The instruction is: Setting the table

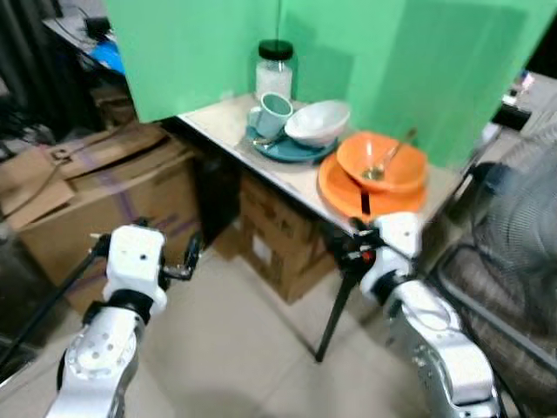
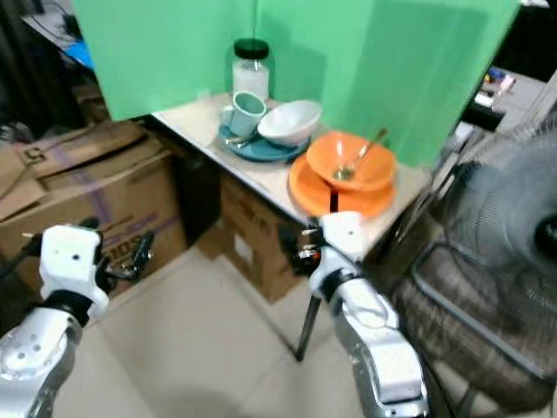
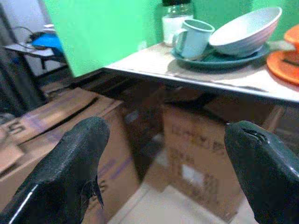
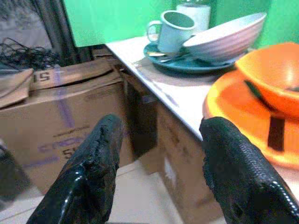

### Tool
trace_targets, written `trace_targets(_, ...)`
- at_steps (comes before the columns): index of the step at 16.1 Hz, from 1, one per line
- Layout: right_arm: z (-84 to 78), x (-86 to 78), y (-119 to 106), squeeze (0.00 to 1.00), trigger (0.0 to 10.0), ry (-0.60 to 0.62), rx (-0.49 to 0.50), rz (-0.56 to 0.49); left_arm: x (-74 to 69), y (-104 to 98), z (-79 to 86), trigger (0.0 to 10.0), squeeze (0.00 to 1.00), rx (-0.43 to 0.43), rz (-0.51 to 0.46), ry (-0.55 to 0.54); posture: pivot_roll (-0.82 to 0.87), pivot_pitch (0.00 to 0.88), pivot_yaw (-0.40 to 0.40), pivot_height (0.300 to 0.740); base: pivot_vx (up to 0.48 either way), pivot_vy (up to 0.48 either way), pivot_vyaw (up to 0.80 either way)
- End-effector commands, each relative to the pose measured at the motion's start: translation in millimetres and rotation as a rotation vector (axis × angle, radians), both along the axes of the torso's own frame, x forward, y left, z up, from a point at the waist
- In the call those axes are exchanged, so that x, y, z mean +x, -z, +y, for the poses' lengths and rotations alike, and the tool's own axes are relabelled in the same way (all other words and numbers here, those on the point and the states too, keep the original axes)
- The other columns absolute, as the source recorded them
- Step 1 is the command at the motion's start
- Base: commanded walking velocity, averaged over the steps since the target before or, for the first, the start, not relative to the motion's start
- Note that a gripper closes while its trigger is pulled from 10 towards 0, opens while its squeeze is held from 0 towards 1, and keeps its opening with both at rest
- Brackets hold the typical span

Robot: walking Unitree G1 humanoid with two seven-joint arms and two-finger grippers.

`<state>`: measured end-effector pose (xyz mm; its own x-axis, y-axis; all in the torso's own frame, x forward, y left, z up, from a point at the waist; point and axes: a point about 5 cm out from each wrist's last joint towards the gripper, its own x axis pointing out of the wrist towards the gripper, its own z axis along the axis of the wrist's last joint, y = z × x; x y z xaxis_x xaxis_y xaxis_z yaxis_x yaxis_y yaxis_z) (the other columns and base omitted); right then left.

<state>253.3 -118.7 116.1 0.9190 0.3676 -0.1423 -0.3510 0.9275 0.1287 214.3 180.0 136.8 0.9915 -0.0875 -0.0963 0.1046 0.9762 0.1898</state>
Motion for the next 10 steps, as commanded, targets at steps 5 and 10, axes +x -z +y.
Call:
trace_targets(5,-13.3,2.2,-1.7,0.00,10.0,0.043,-0.025,-0.004,3.4,-2.1,-9.9,10.0,0.00,-0.021,-0.007,0.040,0.13,0.000,-0.026,0.740,0.465,0.000,0.00)
trace_targets(10,-13.8,3.9,-2.7,0.00,10.0,0.049,-0.030,-0.013,3.8,-2.6,-9.8,10.0,0.00,-0.015,-0.007,0.042,0.14,0.000,-0.028,0.740,0.466,0.000,0.00)
